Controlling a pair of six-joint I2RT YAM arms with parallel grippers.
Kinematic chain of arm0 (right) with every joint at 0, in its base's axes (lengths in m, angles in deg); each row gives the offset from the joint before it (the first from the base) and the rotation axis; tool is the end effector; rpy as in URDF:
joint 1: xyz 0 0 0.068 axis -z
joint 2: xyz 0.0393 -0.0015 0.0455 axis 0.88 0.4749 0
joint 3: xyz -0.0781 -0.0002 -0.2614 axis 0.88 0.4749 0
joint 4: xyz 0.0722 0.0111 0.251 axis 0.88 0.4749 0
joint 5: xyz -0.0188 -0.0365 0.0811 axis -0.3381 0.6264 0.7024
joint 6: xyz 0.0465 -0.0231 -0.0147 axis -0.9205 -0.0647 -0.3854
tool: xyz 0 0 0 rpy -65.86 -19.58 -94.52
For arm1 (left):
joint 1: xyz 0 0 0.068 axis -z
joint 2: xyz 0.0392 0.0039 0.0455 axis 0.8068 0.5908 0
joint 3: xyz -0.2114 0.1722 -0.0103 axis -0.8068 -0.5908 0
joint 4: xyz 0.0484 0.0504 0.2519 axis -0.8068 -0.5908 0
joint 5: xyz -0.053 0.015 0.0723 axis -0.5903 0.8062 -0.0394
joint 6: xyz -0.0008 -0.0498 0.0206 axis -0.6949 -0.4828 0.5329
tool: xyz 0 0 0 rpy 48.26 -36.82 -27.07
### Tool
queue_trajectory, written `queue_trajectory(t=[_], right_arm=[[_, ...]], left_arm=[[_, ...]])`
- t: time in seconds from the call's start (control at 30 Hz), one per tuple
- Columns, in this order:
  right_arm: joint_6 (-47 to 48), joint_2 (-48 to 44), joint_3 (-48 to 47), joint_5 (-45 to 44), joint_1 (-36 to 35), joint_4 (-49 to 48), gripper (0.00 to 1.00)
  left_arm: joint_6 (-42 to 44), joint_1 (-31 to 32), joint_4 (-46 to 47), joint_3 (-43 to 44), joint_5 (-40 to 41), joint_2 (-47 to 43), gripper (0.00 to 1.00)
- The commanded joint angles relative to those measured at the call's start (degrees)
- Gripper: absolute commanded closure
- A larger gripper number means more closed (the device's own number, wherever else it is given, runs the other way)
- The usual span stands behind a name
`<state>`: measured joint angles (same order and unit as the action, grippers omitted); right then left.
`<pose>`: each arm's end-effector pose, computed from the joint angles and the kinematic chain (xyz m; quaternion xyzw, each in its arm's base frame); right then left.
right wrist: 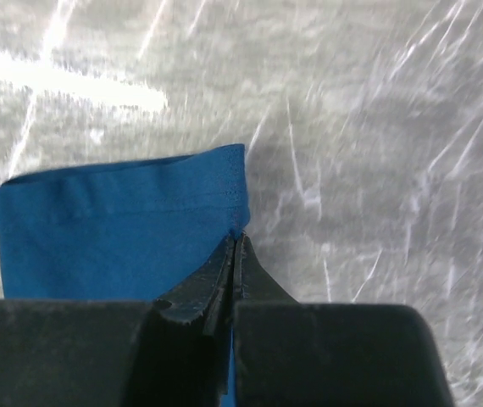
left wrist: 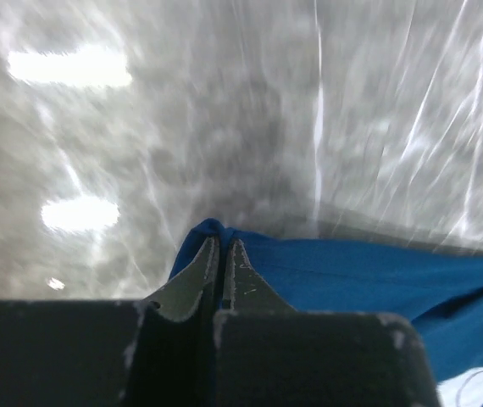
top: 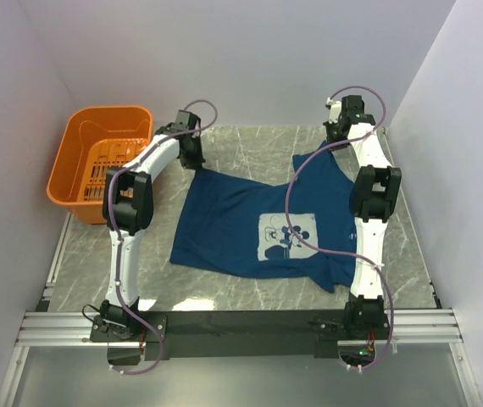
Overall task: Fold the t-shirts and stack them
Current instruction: Flatten the tshirt out
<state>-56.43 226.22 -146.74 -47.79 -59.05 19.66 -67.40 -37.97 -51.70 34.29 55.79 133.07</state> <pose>0.5497 -0.0191 0.2013 -0.1231 0.9395 0.0314 0.3181 0.4819 -0.1377 0.1937 -0.0720 0.9590 -0.1110 0.2507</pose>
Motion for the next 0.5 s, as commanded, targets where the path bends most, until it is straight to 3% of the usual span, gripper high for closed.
queue_trajectory(t=[0.0, 0.4, 0.47], right_arm=[[0.9, -1.8, -2.7, 0.0, -0.1, -4.5, 1.00], [1.7, -2.2, -2.0, 2.3, -0.2, -5.9, 1.00], [2.0, -1.8, -1.8, 2.0, -0.6, -5.9, 0.93]], left_arm=[[-1.7, -1.9, 0.6, 4.9, 1.7, 1.1, 1.00], [-2.2, -3.9, 2.8, 2.6, -2.1, 1.1, 1.00], [-2.4, -3.9, 2.2, 2.9, -3.0, 2.3, 1.00]])
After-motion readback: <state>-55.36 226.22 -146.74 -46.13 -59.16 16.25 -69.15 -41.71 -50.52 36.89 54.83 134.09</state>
